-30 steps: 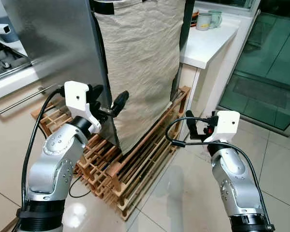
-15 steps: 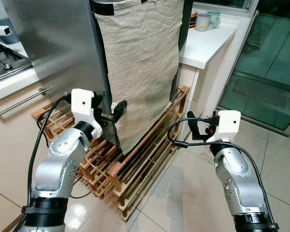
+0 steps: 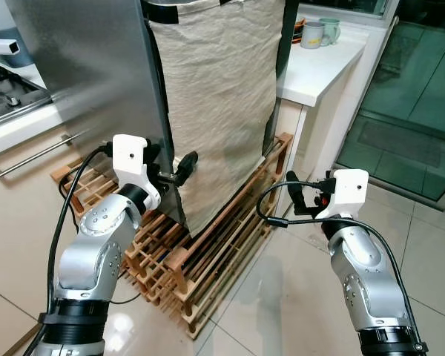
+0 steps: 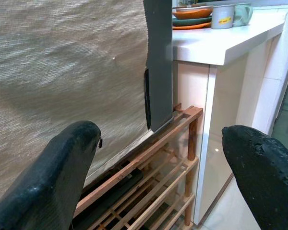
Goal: Restocking fridge
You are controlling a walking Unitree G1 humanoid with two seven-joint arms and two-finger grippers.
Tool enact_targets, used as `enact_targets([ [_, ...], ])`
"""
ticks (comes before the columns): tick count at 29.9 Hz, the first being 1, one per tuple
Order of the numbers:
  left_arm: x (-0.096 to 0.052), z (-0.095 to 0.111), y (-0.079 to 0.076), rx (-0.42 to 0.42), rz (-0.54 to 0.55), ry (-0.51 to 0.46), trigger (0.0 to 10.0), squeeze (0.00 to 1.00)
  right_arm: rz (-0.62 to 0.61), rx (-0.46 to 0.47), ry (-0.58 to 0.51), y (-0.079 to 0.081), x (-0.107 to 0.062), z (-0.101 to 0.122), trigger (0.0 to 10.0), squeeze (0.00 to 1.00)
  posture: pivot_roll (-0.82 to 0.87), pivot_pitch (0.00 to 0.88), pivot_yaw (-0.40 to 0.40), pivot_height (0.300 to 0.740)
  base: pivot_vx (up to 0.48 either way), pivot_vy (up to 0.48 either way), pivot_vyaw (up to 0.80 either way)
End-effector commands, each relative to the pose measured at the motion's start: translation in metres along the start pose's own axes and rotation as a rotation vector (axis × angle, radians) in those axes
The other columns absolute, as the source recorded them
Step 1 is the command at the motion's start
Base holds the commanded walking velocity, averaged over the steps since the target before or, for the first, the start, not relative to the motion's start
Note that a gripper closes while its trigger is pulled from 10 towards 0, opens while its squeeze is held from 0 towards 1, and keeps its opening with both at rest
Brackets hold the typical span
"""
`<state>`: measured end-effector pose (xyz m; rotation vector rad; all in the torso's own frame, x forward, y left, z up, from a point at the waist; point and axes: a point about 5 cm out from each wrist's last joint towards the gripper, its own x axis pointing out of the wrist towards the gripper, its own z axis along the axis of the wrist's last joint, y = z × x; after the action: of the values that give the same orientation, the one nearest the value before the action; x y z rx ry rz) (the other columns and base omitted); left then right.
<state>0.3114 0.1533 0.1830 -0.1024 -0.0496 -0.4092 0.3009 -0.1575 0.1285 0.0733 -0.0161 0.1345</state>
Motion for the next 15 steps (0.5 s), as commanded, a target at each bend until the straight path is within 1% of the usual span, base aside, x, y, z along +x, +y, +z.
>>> enact_targets([
  [1,0.003,0.011,-0.013,0.020,-0.084,-0.035,10.0,0.00,0.007,-0.009,0.009,0.001,0.003,-0.001,10.0,0.00,-0.11,0.000,0.067,0.740,0.000,0.000,0.00],
  [6,0.003,0.010,-0.018,0.008,-0.110,-0.026,10.0,0.00,0.004,-0.012,0.020,-0.001,0.002,-0.004,10.0,0.00,-0.11,0.000,0.068,0.740,0.000,0.000,0.00],
  [10,0.003,0.004,-0.010,-0.018,-0.070,-0.007,10.0,0.00,0.021,-0.008,0.002,0.003,0.004,0.001,10.0,0.00,-0.11,0.000,0.064,0.740,0.000,0.000,0.00],
  [13,0.004,0.001,-0.010,-0.042,-0.068,0.001,10.0,0.00,0.025,-0.007,0.001,0.003,0.005,0.002,10.0,0.00,-0.11,0.000,0.064,0.740,0.000,0.000,0.00],
  [15,0.005,-0.001,-0.015,-0.051,-0.080,0.011,10.0,0.00,0.028,-0.009,0.002,0.004,0.005,0.001,10.0,0.00,-0.11,0.000,0.062,0.740,0.000,0.000,0.00],
])
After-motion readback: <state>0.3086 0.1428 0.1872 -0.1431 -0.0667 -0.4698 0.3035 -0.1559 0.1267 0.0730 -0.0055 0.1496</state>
